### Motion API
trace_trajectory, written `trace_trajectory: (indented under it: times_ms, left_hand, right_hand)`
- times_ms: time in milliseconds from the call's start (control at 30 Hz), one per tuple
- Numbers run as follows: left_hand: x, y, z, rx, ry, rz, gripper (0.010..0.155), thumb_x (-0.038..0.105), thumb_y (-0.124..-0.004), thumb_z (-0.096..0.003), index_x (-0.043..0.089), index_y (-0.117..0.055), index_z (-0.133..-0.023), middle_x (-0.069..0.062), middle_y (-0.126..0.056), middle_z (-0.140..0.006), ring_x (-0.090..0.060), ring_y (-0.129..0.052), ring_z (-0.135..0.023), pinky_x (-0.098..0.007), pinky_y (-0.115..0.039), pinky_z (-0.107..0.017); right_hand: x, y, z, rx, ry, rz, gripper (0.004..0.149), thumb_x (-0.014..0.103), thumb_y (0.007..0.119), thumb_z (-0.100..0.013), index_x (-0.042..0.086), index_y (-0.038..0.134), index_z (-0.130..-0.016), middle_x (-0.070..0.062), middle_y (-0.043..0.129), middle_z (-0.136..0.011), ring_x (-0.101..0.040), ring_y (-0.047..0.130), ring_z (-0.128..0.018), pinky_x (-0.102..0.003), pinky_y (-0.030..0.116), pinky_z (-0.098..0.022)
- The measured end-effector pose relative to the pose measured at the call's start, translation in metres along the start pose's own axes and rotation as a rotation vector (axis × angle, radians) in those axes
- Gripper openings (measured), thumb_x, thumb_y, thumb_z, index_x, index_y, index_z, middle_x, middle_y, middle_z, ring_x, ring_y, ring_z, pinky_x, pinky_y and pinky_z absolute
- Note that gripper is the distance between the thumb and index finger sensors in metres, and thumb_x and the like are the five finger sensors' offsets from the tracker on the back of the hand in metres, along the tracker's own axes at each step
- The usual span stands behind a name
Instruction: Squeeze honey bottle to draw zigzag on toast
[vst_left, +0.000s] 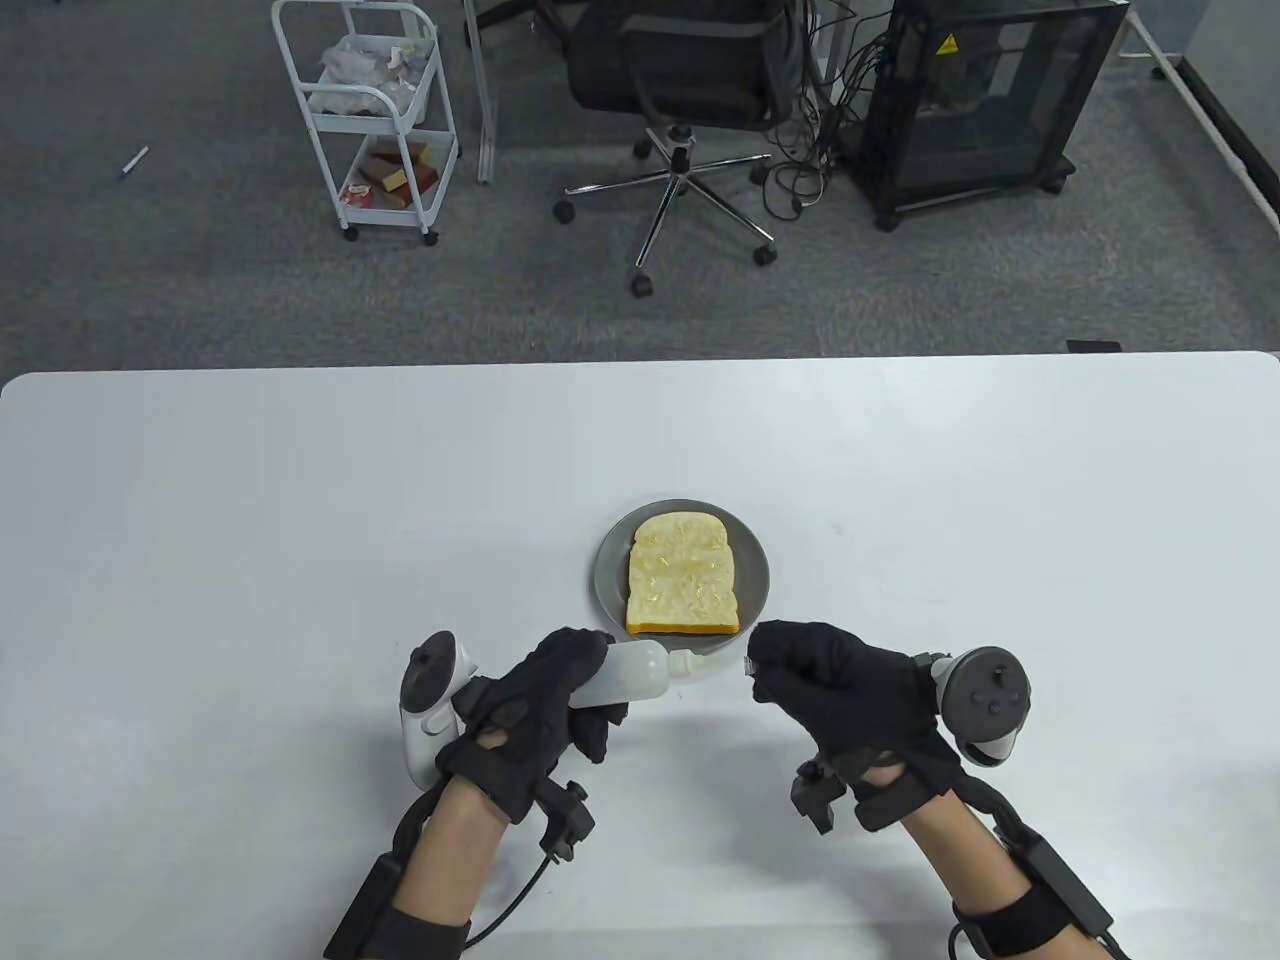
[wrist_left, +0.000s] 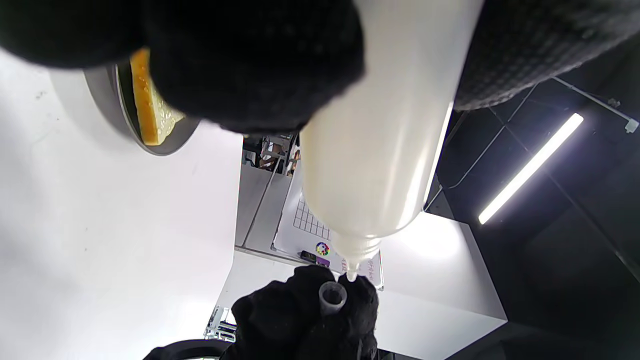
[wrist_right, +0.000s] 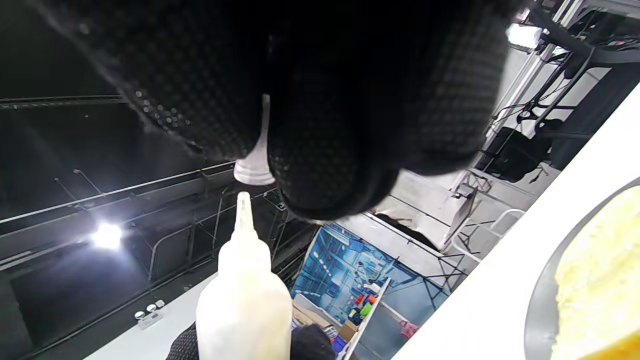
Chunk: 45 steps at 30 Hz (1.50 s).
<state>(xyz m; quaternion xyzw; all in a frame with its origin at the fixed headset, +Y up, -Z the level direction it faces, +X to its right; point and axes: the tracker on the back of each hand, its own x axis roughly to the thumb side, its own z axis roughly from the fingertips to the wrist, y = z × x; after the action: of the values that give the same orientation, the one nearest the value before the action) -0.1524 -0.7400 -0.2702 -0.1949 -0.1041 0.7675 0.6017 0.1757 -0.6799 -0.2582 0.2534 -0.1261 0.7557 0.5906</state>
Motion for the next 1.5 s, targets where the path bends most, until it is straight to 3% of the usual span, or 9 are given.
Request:
trace_trajectory:
  times_ms: [400, 767, 1000, 1033, 1100, 1167, 1233, 1400, 1500]
  left_hand:
    - [-0.007, -0.007, -0.003, -0.04, 0.027, -0.019, 0.069, 0.066, -0.076, -0.0562, 0.007, -0.066, -0.091, -0.02, -0.095, -0.062, -0.012, -0.101, -0.017, -0.04, -0.088, -0.023]
    - [-0.014, -0.017, -0.008, -0.173, 0.037, 0.006, 0.069, 0.066, -0.074, -0.0585, 0.007, -0.065, -0.093, -0.019, -0.094, -0.064, -0.013, -0.101, -0.019, -0.041, -0.087, -0.025]
    - [-0.016, -0.02, -0.009, -0.163, 0.045, -0.045, 0.07, 0.067, -0.076, -0.0578, 0.007, -0.065, -0.093, -0.02, -0.094, -0.065, -0.013, -0.101, -0.02, -0.041, -0.087, -0.026]
    - [-0.015, -0.02, -0.009, -0.157, 0.035, -0.047, 0.07, 0.067, -0.076, -0.0574, 0.008, -0.065, -0.093, -0.02, -0.094, -0.064, -0.012, -0.101, -0.019, -0.041, -0.087, -0.025]
    - [-0.014, -0.019, -0.009, -0.154, 0.021, -0.015, 0.07, 0.067, -0.075, -0.058, 0.008, -0.064, -0.093, -0.019, -0.093, -0.065, -0.012, -0.101, -0.02, -0.041, -0.087, -0.026]
    - [-0.011, -0.019, -0.007, -0.144, 0.015, -0.011, 0.07, 0.066, -0.076, -0.0575, 0.007, -0.065, -0.093, -0.02, -0.094, -0.064, -0.014, -0.1, -0.019, -0.042, -0.087, -0.026]
    - [-0.009, -0.021, -0.007, -0.159, 0.007, -0.056, 0.07, 0.066, -0.076, -0.0574, 0.008, -0.065, -0.093, -0.02, -0.094, -0.064, -0.013, -0.101, -0.02, -0.042, -0.087, -0.026]
    - [-0.012, -0.022, -0.008, -0.171, 0.012, -0.03, 0.069, 0.066, -0.076, -0.058, 0.008, -0.065, -0.093, -0.02, -0.093, -0.065, -0.013, -0.101, -0.021, -0.042, -0.087, -0.027]
    - [-0.011, -0.025, -0.007, -0.147, -0.001, -0.042, 0.069, 0.066, -0.076, -0.0572, 0.008, -0.066, -0.093, -0.02, -0.094, -0.064, -0.013, -0.101, -0.019, -0.041, -0.087, -0.026]
  right_hand:
    - [-0.001, 0.007, 0.004, 0.017, -0.013, -0.043, 0.042, 0.026, 0.096, -0.043, 0.009, 0.09, -0.081, -0.015, 0.101, -0.07, -0.025, 0.111, -0.044, -0.035, 0.097, -0.032]
    - [0.005, 0.014, 0.007, 0.058, -0.057, 0.19, 0.052, 0.035, 0.091, -0.046, 0.003, 0.085, -0.087, -0.017, 0.101, -0.07, -0.028, 0.111, -0.042, -0.038, 0.096, -0.029]
    - [0.004, 0.019, 0.009, 0.074, -0.116, 0.377, 0.047, 0.047, 0.072, -0.05, 0.01, 0.096, -0.067, -0.008, 0.108, -0.05, -0.022, 0.11, -0.022, -0.034, 0.094, -0.017]
    - [0.004, 0.019, 0.008, 0.076, -0.097, 0.353, 0.049, 0.049, 0.071, -0.05, 0.011, 0.097, -0.065, -0.009, 0.108, -0.049, -0.023, 0.11, -0.022, -0.035, 0.094, -0.016]
    - [0.004, 0.018, 0.008, 0.101, -0.078, 0.291, 0.063, 0.056, 0.068, -0.05, 0.005, 0.087, -0.082, -0.016, 0.103, -0.061, -0.031, 0.108, -0.032, -0.041, 0.091, -0.023]
    - [0.005, 0.019, 0.007, 0.147, -0.068, 0.231, 0.062, 0.051, 0.074, -0.051, 0.003, 0.078, -0.09, -0.019, 0.097, -0.069, -0.034, 0.105, -0.039, -0.043, 0.09, -0.027]
    - [0.007, 0.022, 0.008, 0.137, -0.077, 0.238, 0.046, 0.041, 0.072, -0.053, 0.008, 0.083, -0.083, -0.015, 0.098, -0.067, -0.032, 0.105, -0.038, -0.042, 0.089, -0.027]
    - [0.005, 0.015, 0.006, 0.094, -0.035, 0.263, 0.049, 0.05, 0.068, -0.052, 0.012, 0.097, -0.062, -0.007, 0.109, -0.043, -0.024, 0.108, -0.017, -0.035, 0.093, -0.013]
    - [0.001, 0.017, 0.007, 0.11, -0.009, 0.143, 0.057, 0.056, 0.072, -0.051, 0.008, 0.088, -0.078, -0.014, 0.103, -0.058, -0.03, 0.106, -0.029, -0.04, 0.09, -0.022]
